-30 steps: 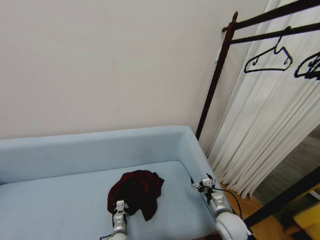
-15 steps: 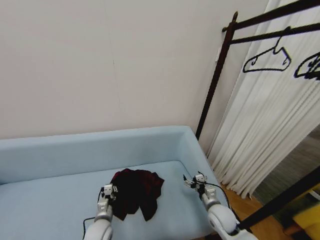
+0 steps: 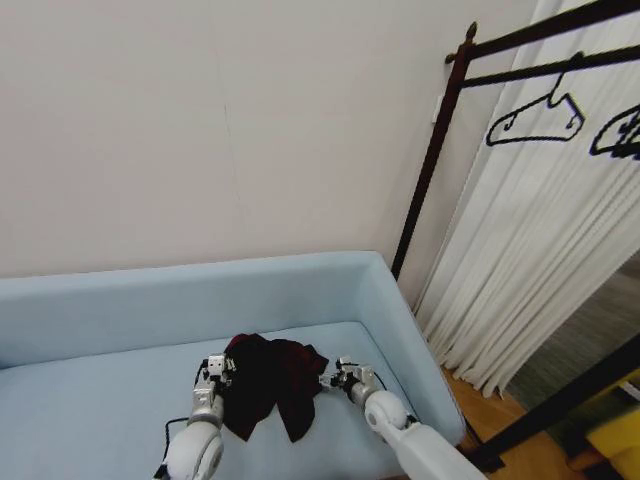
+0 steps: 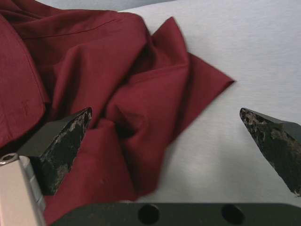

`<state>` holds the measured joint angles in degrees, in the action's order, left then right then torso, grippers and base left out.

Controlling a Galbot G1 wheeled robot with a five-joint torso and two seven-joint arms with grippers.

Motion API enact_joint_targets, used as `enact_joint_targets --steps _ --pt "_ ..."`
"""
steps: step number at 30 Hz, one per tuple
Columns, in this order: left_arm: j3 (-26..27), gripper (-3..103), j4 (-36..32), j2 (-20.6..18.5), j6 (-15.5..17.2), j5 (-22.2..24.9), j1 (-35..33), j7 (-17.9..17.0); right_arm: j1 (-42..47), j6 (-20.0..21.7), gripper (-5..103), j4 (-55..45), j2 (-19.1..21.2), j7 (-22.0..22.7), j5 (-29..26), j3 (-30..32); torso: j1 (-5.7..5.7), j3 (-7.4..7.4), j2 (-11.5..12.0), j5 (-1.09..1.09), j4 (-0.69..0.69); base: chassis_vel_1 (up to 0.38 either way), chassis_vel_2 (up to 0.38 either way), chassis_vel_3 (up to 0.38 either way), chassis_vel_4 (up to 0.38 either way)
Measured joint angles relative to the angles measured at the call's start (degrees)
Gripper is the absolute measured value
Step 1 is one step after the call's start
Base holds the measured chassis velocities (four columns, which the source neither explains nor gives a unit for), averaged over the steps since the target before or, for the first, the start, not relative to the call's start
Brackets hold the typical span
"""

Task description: Pick up the clothes from the sofa and hang them on the clothes hanger.

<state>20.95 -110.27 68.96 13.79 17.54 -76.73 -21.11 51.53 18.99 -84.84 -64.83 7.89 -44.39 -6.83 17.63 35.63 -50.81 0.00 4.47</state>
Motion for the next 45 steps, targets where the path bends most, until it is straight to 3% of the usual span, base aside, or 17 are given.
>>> enact_joint_targets --steps 6,13,21,42,45 --pt "0.2 0 0.9 0.7 -0.3 0.0 0.0 0.1 -1.6 0.4 99 1.6 -2.8 0.8 -4.0 -0.9 0.00 0.00 0.0 0.00 -0.01 0.000 0.000 0.000 0.000" --pt "0.2 0 1.3 1.5 -0.4 0.0 0.0 0.1 -3.1 2.7 99 2.5 -6.3 4.5 -13.5 0.1 -0.01 -0.01 0.0 -0.01 -0.01 0.000 0.000 0.000 0.000" --pt "0.3 0 1.0 1.5 -0.5 0.0 -0.1 0.1 -2.6 6.3 88 1.5 -8.5 10.6 -24.4 2.5 -0.01 -0.01 0.0 0.00 0.00 0.000 0.000 0.000 0.000" --pt "0.2 0 1.5 2.0 -0.7 -0.3 -0.4 0.1 -1.0 6.0 84 -5.5 -7.0 14.2 -24.0 2.3 -0.01 -0.01 0.0 0.00 -0.01 0.000 0.000 0.000 0.000" --pt "0.2 0 1.7 2.1 -0.8 -0.3 -0.5 0.1 -0.8 6.0 86 -6.2 -7.3 15.1 -24.6 1.7 -0.01 -0.01 0.0 0.00 -0.01 0.000 0.000 0.000 0.000"
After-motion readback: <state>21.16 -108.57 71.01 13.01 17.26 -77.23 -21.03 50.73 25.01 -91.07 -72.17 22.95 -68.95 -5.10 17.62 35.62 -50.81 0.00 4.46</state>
